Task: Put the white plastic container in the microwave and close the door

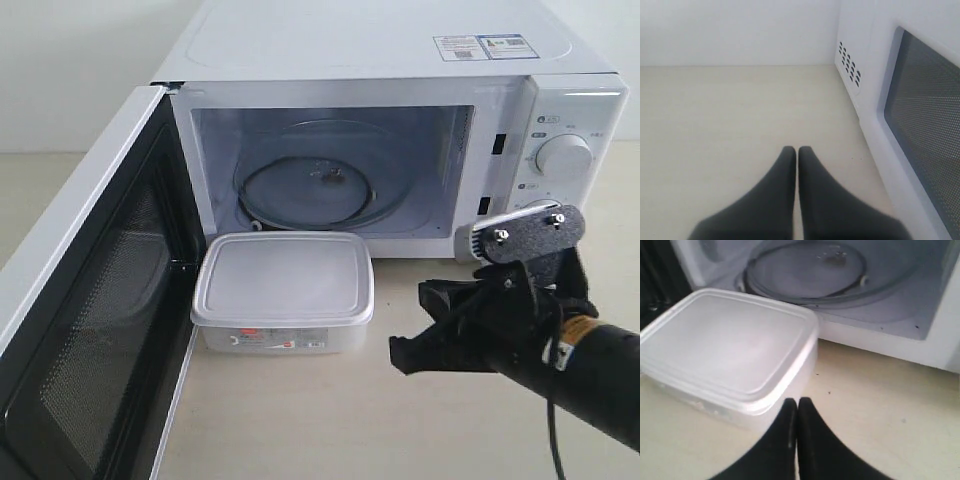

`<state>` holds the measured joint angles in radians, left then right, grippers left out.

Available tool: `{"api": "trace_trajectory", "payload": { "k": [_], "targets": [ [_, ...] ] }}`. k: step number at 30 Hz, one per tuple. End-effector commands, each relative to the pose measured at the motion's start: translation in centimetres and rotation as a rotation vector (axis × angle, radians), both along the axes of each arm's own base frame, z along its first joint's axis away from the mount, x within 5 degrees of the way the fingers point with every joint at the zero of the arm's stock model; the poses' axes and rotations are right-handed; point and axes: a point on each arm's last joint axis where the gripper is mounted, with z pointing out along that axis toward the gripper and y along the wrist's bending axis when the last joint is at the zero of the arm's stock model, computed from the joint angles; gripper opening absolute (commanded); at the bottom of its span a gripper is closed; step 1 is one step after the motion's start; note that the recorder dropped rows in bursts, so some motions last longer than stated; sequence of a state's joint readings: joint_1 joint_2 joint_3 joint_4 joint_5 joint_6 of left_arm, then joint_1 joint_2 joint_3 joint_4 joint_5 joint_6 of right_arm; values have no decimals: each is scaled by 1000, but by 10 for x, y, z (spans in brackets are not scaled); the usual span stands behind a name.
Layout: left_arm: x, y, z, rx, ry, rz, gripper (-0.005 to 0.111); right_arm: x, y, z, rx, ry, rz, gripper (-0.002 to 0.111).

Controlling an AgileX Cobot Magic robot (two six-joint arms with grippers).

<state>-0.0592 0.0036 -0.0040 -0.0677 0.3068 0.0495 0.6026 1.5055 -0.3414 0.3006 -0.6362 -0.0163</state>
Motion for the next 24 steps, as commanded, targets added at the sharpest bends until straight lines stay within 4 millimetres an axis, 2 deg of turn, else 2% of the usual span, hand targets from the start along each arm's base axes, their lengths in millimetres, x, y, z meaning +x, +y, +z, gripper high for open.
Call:
{"api": "trace_trajectory", "payload": {
  "k": [1, 4, 6, 9, 13, 16, 19, 22, 24],
  "targets": [
    [0, 0, -1, 3, 1, 5, 4, 33, 11, -12, 21, 29, -56, 0],
    [0, 0, -1, 3, 1, 5, 4, 54, 26, -20, -16, 108, -43, 0],
    [0, 0, -1, 3, 1, 5, 4, 55, 22, -16, -2, 117, -104, 0],
    [0, 0, -1, 3, 1, 5, 4, 34, 9, 2, 33, 124, -121, 0],
    [0, 0, -1, 3, 1, 5, 4, 10, 13, 8, 8, 274, 25, 0],
    [0, 0, -1, 3, 1, 5, 4, -1, 26, 4, -40, 313, 133, 0],
    [0, 0, -1, 3, 1, 5, 4, -9, 45, 1, -14, 286, 209, 0],
    [0, 0, -1, 3, 1, 5, 4, -20, 69, -1, 125, 282, 238, 0],
    [0, 0, -1, 3, 1, 5, 4, -20, 74, -2, 174, 273, 238, 0]
  ]
}}
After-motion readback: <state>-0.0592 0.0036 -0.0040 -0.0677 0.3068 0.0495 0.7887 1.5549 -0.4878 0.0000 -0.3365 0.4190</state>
